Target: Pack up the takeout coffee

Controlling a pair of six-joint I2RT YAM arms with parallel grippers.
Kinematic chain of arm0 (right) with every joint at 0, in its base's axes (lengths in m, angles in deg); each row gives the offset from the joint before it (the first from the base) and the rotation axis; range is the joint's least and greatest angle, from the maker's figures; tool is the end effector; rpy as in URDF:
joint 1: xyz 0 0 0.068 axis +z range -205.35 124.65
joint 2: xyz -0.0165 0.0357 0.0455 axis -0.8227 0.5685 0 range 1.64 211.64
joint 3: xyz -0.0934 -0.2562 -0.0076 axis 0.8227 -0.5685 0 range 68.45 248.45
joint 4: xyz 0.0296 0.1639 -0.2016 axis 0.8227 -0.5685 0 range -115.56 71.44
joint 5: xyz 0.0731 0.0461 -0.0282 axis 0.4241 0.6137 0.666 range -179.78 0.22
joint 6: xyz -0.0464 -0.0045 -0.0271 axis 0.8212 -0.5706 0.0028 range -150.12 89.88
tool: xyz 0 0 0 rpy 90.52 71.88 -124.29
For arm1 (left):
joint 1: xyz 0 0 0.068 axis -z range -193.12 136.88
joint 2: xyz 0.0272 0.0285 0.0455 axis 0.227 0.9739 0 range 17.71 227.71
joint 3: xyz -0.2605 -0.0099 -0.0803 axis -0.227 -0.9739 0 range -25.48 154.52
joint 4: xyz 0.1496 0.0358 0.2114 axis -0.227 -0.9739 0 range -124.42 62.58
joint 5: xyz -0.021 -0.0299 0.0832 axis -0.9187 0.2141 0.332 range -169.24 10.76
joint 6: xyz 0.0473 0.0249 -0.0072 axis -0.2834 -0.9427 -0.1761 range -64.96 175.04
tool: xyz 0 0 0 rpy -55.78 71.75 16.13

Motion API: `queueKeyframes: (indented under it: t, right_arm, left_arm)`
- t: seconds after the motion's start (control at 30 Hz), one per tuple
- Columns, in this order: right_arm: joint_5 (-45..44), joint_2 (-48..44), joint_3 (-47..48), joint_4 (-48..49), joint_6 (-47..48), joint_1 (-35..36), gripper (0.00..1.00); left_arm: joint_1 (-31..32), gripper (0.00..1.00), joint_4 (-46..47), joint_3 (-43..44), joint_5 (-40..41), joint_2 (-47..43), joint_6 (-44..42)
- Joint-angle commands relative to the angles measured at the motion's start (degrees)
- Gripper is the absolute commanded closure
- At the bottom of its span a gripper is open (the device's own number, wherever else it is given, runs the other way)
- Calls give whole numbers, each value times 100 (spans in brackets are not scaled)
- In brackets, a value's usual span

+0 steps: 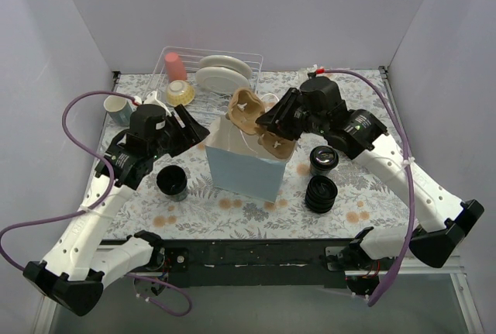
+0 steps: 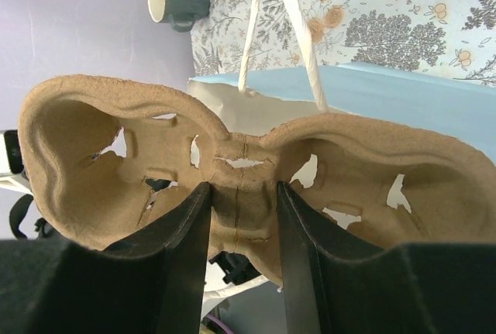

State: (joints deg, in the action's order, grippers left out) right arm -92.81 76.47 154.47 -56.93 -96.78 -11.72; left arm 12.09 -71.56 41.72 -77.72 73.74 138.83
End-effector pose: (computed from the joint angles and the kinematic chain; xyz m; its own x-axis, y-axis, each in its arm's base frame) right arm 0.2019 0.1898 0.4247 -0.7325 0.5685 -0.3746 0.0438 0.5884 0.8074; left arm 0.1752 -0.0813 0.3791 -0.4565 -0.8835 -0.1051 -0.4457 0.3293 -0.8324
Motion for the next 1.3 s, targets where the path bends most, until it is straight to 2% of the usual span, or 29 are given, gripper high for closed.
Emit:
queueKeyframes:
  t: [0.0,0.2,0.5,0.57,0.6,0.77,1.03,1.17,1.27]
  right_arm:
    - [-111,198,116,-249,196,22,64]
    - [-128,480,363,-628,530,22,64]
    - [39,743,740,-882,882,39,64]
    - [118,788,802,-961,1040,48,64]
    - [188,823,846,-979,1101,74,65]
    - [268,805,829,-1102,1234,119,65]
    - [-4,507,636,-839,751,127,65]
    - [-154,182,-4,-304,294,127,66]
    - [-312,76,11,-118,170,127,66]
  left_arm:
    - [-25,40,81,13,-143,48,-12]
    - [-25,48,362,-172,-521,110,50]
    - [-25,66,634,-409,-1038,-4,67]
    - [-25,72,740,-550,-1188,-101,76]
    - [-25,81,801,-585,-1302,-118,120]
    - [-25,99,925,-612,-1593,-93,120]
    - [-25,100,810,-717,-1637,-259,102]
    - [-25,100,837,-822,-1681,-365,146]
    - [-25,100,828,-831,-1681,-391,147]
